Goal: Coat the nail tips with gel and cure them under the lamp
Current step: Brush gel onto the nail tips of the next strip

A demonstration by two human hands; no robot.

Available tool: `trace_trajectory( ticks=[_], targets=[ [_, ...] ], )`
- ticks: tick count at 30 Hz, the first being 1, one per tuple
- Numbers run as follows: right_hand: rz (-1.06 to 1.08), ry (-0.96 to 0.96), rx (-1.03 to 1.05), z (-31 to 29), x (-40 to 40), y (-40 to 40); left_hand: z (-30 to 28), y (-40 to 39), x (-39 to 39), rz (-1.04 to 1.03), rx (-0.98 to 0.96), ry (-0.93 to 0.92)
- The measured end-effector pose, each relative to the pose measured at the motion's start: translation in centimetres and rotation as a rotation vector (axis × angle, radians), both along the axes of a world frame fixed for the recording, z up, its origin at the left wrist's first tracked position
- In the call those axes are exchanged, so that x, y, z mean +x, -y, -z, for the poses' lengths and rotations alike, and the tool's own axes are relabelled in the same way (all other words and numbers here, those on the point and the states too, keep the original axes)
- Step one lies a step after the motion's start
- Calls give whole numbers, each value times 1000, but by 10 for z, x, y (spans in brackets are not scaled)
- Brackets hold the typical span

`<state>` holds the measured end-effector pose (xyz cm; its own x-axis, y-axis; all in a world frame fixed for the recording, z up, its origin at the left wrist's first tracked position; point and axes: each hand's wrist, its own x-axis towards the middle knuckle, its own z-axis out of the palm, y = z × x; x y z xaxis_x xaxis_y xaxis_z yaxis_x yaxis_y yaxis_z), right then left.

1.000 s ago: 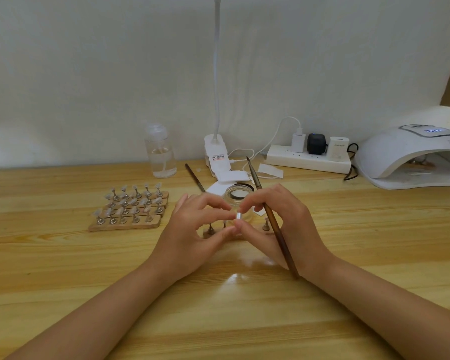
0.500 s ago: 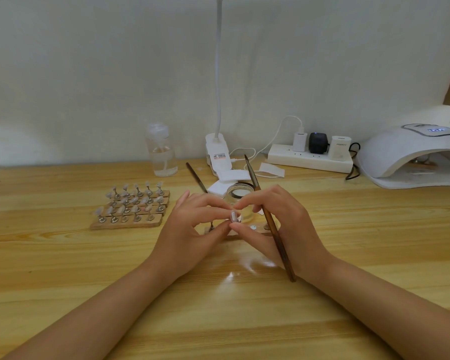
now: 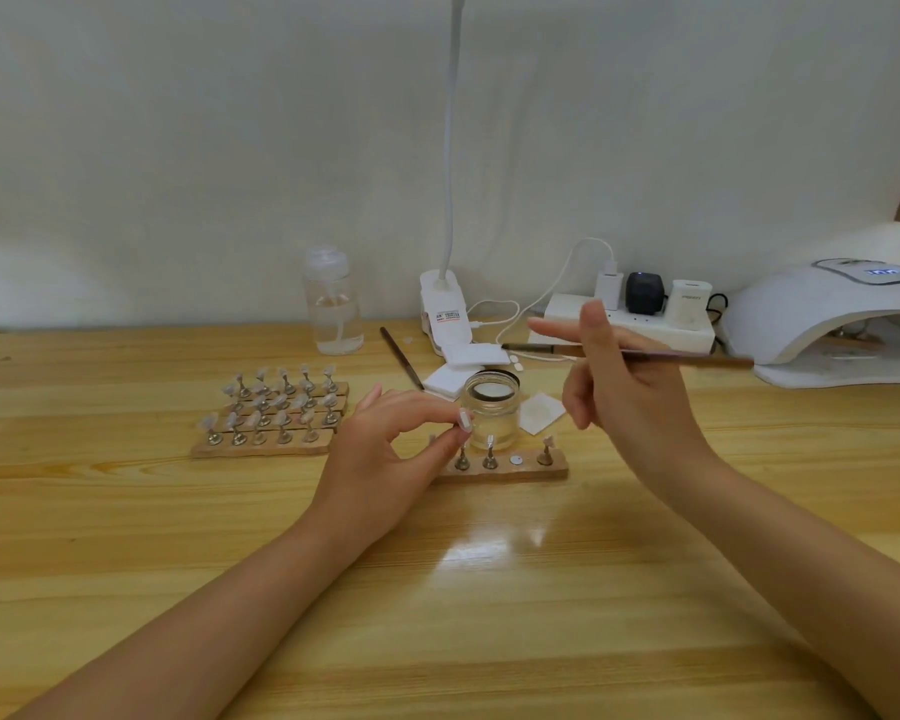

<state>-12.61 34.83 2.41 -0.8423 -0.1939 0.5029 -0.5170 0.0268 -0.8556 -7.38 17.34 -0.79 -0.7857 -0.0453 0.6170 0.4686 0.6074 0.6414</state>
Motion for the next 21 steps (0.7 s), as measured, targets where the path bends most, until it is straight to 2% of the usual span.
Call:
trace_trajectory(
  ticks=[4,11,21],
  targets=[
    [21,43,139,-14,-18,2,-1,0,0,-4,25,12],
    [98,-16,452,-24,-43,10,-2,0,1,-12,57,26],
    [69,-19,724,-17,-51,30,-3,0,1,-3,83,53]
  ],
)
